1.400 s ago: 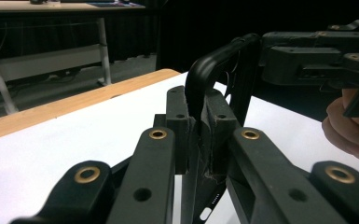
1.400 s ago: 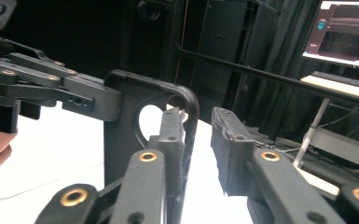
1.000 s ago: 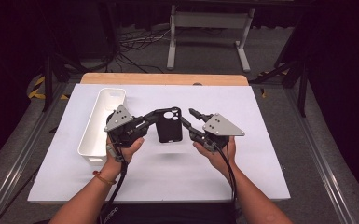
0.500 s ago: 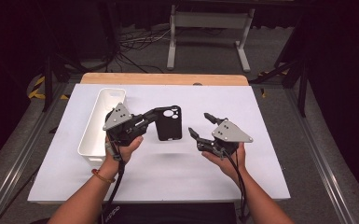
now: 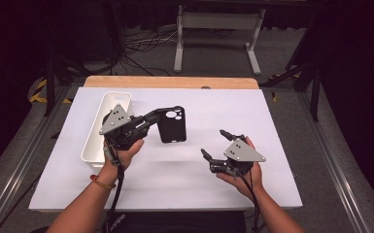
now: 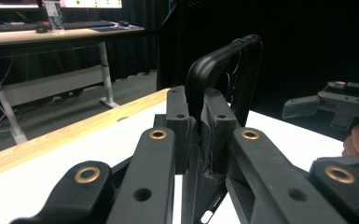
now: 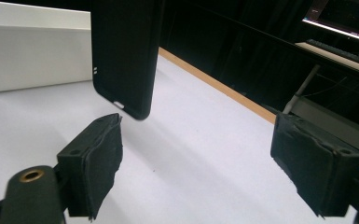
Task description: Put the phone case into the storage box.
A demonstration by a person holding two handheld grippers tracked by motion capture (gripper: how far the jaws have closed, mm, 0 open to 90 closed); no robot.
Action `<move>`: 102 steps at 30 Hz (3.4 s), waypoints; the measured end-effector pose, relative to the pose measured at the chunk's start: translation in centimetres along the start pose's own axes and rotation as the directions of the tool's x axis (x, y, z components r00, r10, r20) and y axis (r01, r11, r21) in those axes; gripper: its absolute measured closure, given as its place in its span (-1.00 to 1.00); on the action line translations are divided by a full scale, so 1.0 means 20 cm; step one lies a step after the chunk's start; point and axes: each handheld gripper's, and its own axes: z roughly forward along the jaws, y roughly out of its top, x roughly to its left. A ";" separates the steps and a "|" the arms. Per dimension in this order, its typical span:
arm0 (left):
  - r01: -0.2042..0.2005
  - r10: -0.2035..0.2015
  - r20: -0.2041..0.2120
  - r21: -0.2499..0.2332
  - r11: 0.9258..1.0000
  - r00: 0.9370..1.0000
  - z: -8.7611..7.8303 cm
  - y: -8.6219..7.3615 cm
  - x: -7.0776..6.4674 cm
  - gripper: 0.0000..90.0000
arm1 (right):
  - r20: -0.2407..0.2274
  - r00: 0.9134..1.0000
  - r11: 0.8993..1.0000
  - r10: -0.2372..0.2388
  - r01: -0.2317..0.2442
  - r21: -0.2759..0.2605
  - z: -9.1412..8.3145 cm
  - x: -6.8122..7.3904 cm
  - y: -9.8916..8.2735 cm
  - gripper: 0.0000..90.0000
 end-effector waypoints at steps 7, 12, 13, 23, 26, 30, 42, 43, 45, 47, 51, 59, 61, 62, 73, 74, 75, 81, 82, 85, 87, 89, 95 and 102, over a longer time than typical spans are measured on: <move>-0.006 0.006 -0.016 -0.016 1.000 1.000 -0.04 0.02 0.03 0.86 | 0.000 1.000 1.000 -0.007 0.007 0.007 -0.03 0.01 -0.04 -0.61; -0.004 0.004 -0.028 -0.022 1.000 1.000 -0.08 0.03 0.05 0.86 | 0.007 1.000 1.000 0.001 -0.001 0.012 -0.04 0.01 -0.07 -0.62; -0.002 0.001 -0.028 -0.025 1.000 1.000 -0.08 0.03 0.05 0.86 | 0.010 1.000 1.000 -0.005 0.005 0.014 -0.04 0.01 -0.07 -0.63; -0.010 0.008 -0.049 -0.039 0.999 0.999 -0.15 0.06 0.10 0.86 | 0.018 1.000 1.000 -0.017 0.017 0.000 -0.07 0.02 -0.14 -0.68; -0.012 0.009 -0.061 -0.045 0.999 0.998 -0.17 0.07 0.11 0.86 | 0.023 1.000 1.000 -0.018 0.019 -0.006 -0.07 0.02 -0.15 -0.69; -0.016 0.013 -0.070 -0.050 0.999 0.997 -0.19 0.08 0.12 0.86 | 0.018 1.000 1.000 -0.011 0.011 0.016 -0.06 0.02 -0.18 -0.73; -0.049 0.042 -0.096 -0.070 0.996 0.994 -0.21 0.09 0.13 0.86 | 0.026 0.998 0.999 -0.050 0.050 0.019 -0.05 0.03 -0.19 -0.71; -0.052 0.046 -0.094 -0.062 0.997 0.994 -0.22 0.10 0.13 0.86 | 0.017 0.999 0.999 -0.041 0.041 0.020 -0.05 0.03 -0.19 -0.71; -0.063 0.056 -0.102 -0.061 0.996 0.993 -0.22 0.10 0.13 0.86 | 0.001 1.000 1.000 -0.015 0.015 0.023 -0.04 0.03 -0.19 -0.71; -0.065 0.058 -0.105 -0.056 0.996 0.993 -0.22 0.10 0.13 0.86 | -0.006 1.000 1.000 -0.010 0.010 0.022 -0.04 0.03 -0.19 -0.71; -0.064 0.057 -0.113 -0.059 0.996 0.992 -0.23 0.10 0.16 0.86 | -0.006 1.000 1.000 -0.016 0.016 0.026 -0.04 0.03 -0.19 -0.70; -0.058 0.047 -0.133 -0.074 0.996 0.990 -0.27 0.10 0.21 0.86 | -0.002 0.999 0.999 -0.034 0.034 0.031 -0.04 0.03 -0.19 -0.70; -0.055 0.043 -0.137 -0.079 0.995 0.990 -0.28 0.10 0.22 0.86 | -0.001 0.999 0.999 -0.036 0.036 0.032 -0.03 0.03 -0.19 -0.70; -0.054 0.043 -0.139 -0.077 0.996 0.989 -0.29 0.10 0.23 0.86 | -0.001 0.999 0.999 -0.035 0.035 0.033 -0.03 0.04 -0.19 -0.70; -0.033 0.017 -0.165 -0.096 0.995 0.986 -0.35 0.10 0.30 0.86 | -0.003 0.999 0.998 -0.039 0.039 0.041 -0.02 0.04 -0.19 -0.70; -0.033 0.017 -0.165 -0.096 0.995 0.986 -0.35 0.10 0.30 0.86 | -0.003 0.999 0.998 -0.039 0.039 0.041 -0.02 0.04 -0.19 -0.70; -0.036 0.018 -0.171 -0.100 0.994 0.985 -0.35 0.10 0.30 0.86 | -0.002 0.999 0.998 -0.040 0.040 0.042 -0.02 0.04 -0.19 -0.70; -0.044 0.025 -0.183 -0.100 0.994 0.983 -0.38 0.10 0.34 0.86 | -0.007 0.999 0.998 -0.052 0.052 0.046 -0.02 0.05 -0.19 -0.70; -0.044 0.026 -0.183 -0.095 0.995 0.983 -0.38 0.10 0.35 0.86 | -0.009 0.999 0.998 -0.050 0.050 0.046 -0.02 0.05 -0.19 -0.70; -0.049 0.030 -0.189 -0.096 0.994 0.981 -0.40 0.09 0.37 0.86 | -0.018 0.999 0.998 -0.048 0.049 0.045 -0.02 0.05 -0.19 -0.70; -0.051 0.031 -0.194 -0.100 0.994 0.981 -0.41 0.09 0.39 0.86 | -0.024 0.999 0.998 -0.046 0.047 0.041 -0.02 0.05 -0.19 -0.70; -0.050 0.028 -0.201 -0.106 0.993 0.979 -0.42 0.09 0.40 0.86 | -0.023 0.999 0.998 -0.047 0.048 0.042 -0.02 0.05 -0.19 -0.70; -0.052 0.026 -0.217 -0.114 0.992 0.976 -0.45 0.10 0.42 0.86 | -0.023 0.999 0.997 -0.047 0.048 0.059 -0.01 0.05 -0.19 -0.69; -0.064 0.035 -0.247 -0.109 0.992 0.968 -0.46 0.10 0.46 0.86 | -0.010 0.998 0.995 -0.063 0.063 0.071 0.00 0.06 -0.20 -0.69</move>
